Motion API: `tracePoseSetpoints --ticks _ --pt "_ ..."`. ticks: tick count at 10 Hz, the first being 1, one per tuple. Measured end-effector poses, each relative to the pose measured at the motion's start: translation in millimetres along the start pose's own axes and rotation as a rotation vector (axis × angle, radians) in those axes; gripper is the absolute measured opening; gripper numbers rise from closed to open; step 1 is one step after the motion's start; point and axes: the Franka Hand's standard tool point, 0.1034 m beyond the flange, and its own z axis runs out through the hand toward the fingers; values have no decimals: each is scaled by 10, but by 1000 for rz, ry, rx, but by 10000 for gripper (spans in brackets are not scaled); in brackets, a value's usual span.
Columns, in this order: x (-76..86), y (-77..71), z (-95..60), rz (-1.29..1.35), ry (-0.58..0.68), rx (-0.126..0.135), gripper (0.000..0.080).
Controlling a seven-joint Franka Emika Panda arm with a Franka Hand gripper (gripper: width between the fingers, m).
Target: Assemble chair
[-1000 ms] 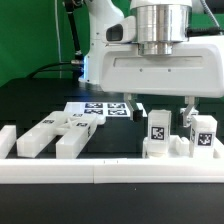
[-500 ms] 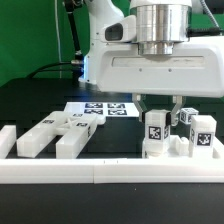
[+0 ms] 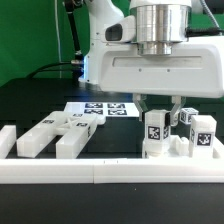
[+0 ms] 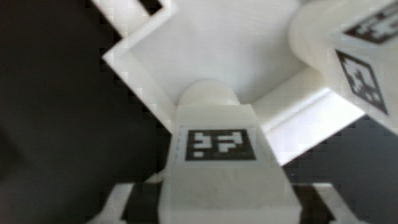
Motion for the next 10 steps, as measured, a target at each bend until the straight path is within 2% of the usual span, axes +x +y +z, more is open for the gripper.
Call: tracePoseSetpoints --ticks 3,9,10 --pt "-1 0 0 175 0 0 291" --pt "-18 -24 7 797 -18 18 291" --pt "-14 -24 8 921 -22 14 291"
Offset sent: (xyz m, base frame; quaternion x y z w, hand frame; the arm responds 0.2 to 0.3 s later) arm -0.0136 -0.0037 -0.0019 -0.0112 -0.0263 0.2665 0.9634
